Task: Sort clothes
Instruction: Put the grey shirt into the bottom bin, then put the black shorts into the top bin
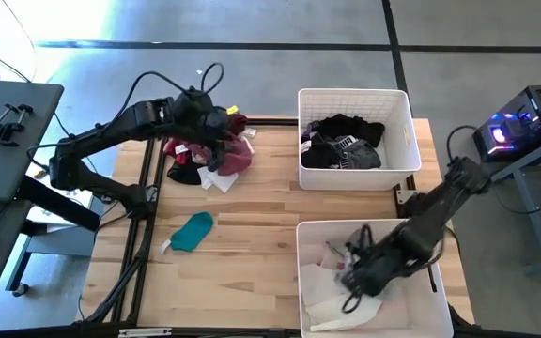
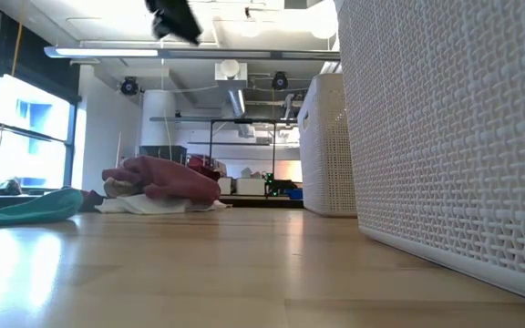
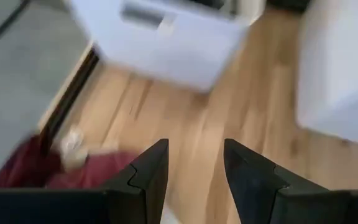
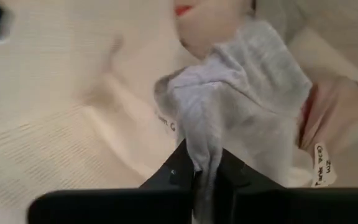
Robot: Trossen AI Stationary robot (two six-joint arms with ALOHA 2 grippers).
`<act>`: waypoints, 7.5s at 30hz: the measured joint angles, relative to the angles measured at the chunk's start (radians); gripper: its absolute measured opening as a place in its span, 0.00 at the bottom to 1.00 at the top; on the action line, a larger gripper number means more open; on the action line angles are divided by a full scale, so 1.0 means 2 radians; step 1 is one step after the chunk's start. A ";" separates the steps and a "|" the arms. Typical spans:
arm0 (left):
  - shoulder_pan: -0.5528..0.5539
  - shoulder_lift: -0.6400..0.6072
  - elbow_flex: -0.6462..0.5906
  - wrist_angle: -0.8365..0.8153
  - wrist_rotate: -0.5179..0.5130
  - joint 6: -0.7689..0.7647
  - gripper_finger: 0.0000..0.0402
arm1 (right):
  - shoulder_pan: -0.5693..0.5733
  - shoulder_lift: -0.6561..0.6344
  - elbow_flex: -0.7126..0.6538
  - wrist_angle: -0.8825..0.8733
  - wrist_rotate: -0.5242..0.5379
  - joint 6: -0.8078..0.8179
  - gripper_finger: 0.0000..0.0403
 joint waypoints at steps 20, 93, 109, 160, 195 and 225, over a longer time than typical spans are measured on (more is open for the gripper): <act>0.031 -0.002 -0.370 -0.035 -0.102 -0.243 0.36 | -0.041 -0.093 0.000 0.131 -0.013 0.068 0.66; -0.094 -0.047 0.107 0.150 0.132 -0.009 0.00 | -0.259 0.025 0.000 0.675 0.330 -0.849 0.67; -0.150 0.013 0.107 0.271 0.119 0.036 0.04 | -0.280 0.045 0.000 0.705 0.165 -0.811 0.29; -0.146 -0.032 0.107 0.214 -0.093 0.152 0.45 | 0.013 -0.196 0.000 0.007 -0.044 0.001 0.00; -0.146 -0.014 0.107 0.271 -0.086 0.158 0.45 | -0.195 -0.212 0.182 -0.137 0.679 -0.258 0.00; -0.146 -0.008 0.107 0.194 -0.096 0.137 0.45 | -0.684 -0.149 -0.156 0.173 0.077 -0.532 0.28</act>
